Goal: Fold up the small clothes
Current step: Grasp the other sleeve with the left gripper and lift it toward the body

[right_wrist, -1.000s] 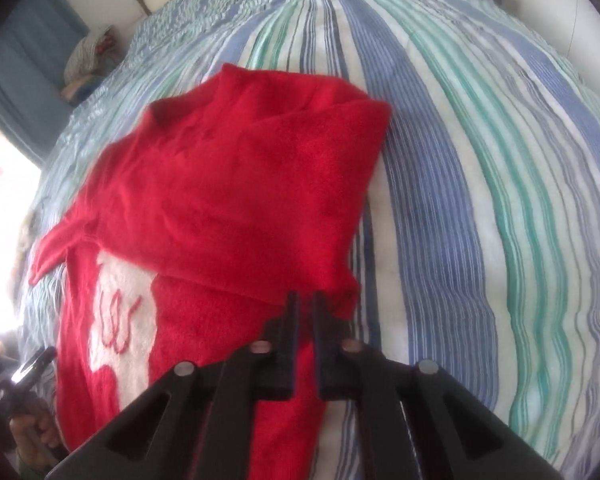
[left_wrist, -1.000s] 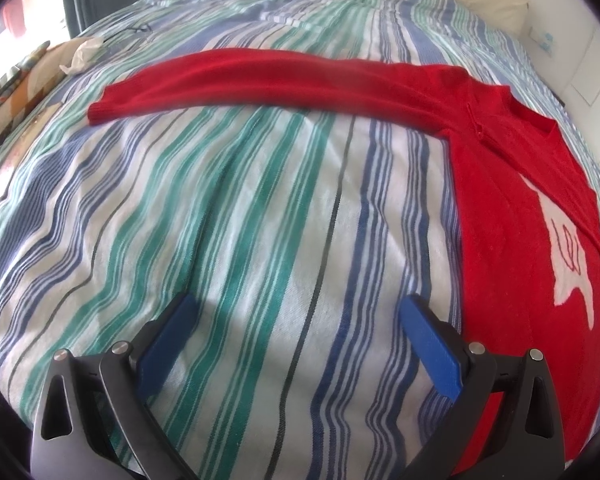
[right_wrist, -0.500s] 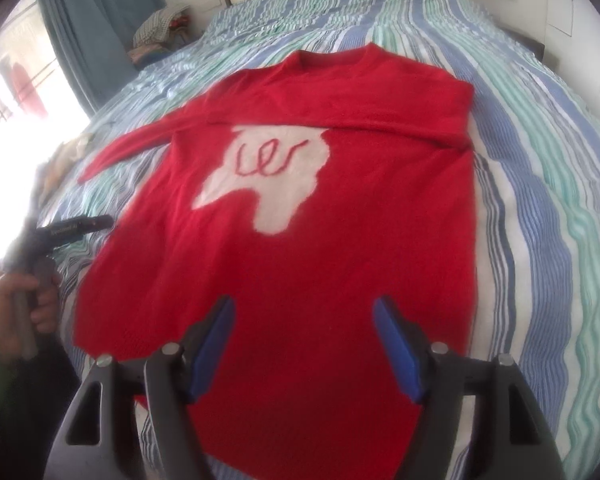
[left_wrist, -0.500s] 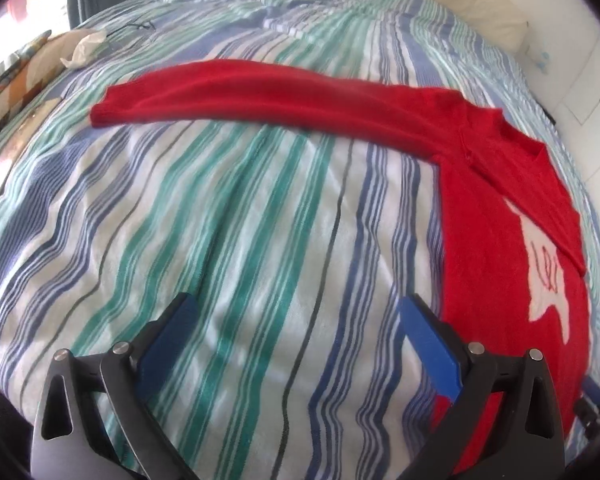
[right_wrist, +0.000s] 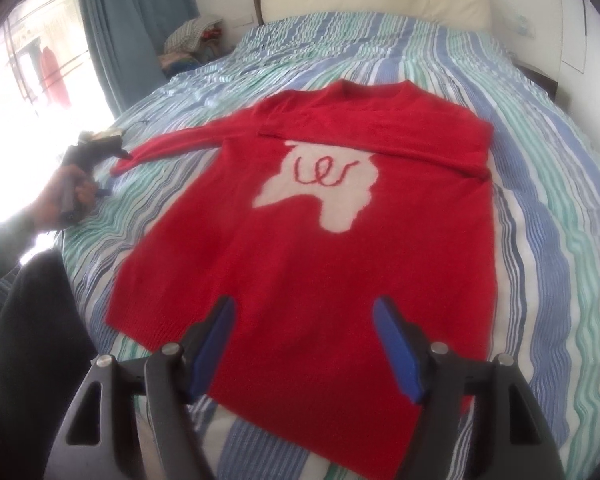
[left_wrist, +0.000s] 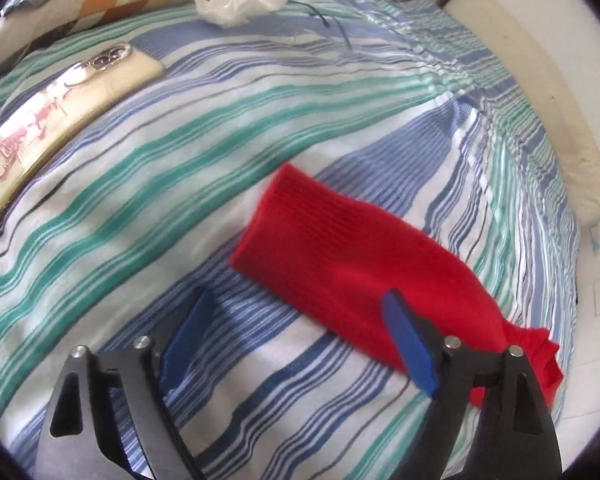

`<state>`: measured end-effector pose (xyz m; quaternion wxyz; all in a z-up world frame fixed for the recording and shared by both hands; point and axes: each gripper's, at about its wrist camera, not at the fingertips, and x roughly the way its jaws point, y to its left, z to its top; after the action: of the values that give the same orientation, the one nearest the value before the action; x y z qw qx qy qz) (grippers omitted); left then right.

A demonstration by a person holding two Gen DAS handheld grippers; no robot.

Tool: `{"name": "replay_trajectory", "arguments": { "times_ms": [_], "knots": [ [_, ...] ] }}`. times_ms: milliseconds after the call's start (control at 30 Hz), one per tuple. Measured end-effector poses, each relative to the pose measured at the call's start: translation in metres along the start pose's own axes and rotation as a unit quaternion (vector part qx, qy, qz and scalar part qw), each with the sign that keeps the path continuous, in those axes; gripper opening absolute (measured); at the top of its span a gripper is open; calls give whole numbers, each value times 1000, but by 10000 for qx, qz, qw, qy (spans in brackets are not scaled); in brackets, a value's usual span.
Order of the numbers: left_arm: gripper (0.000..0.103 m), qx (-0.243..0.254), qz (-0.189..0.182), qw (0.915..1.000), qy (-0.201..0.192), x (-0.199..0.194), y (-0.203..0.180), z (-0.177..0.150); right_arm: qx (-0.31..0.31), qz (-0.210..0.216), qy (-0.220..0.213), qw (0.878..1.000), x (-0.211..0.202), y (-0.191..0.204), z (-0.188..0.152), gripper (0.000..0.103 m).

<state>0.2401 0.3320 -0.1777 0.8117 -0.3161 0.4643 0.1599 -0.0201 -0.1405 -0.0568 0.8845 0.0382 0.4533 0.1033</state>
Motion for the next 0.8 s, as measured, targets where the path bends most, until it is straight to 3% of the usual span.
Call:
{"name": "replay_trajectory", "arguments": {
  "times_ms": [33,67,100,200,300,400,500,667,733,767,800],
  "knots": [
    [37,11,-44,10000,-67,1,0,3,7,-1,28,10000,0,1,-1,71],
    [18,-8,-159,9999,-43,3,0,5,11,-8,52,10000,1,1,-2,71],
    [6,-64,-309,9995,-6,3,1,8,17,-12,76,10000,2,1,-3,71],
    [5,277,-447,9977,-420,-24,-16,15,-3,-34,102,9999,1,0,-8,71],
    [5,1239,-701,9863,-835,-68,-74,13,-29,-98,4,9999,-5,-2,-11,71],
    [5,2266,-1231,9592,-1154,-120,-154,-3,73,-113,-140,9998,-13,-8,-14,71],
    [6,3167,-1902,9213,-1214,-161,-240,-39,204,-105,-245,9994,-19,-15,-16,71],
    [6,4221,-2835,8573,-797,-182,-354,-131,452,-186,-314,9983,-24,-31,-26,71],
    [7,4536,-2927,8397,-584,-171,-384,-170,583,-185,-337,9976,-27,-38,-30,71],
    [9,4681,-2898,8336,-445,-161,-395,-189,629,-196,-342,9972,-28,-41,-32,71],
    [17,4772,-2823,8317,-286,-149,-404,-208,669,-206,-356,9969,-29,-44,-33,71]
  ]
}}
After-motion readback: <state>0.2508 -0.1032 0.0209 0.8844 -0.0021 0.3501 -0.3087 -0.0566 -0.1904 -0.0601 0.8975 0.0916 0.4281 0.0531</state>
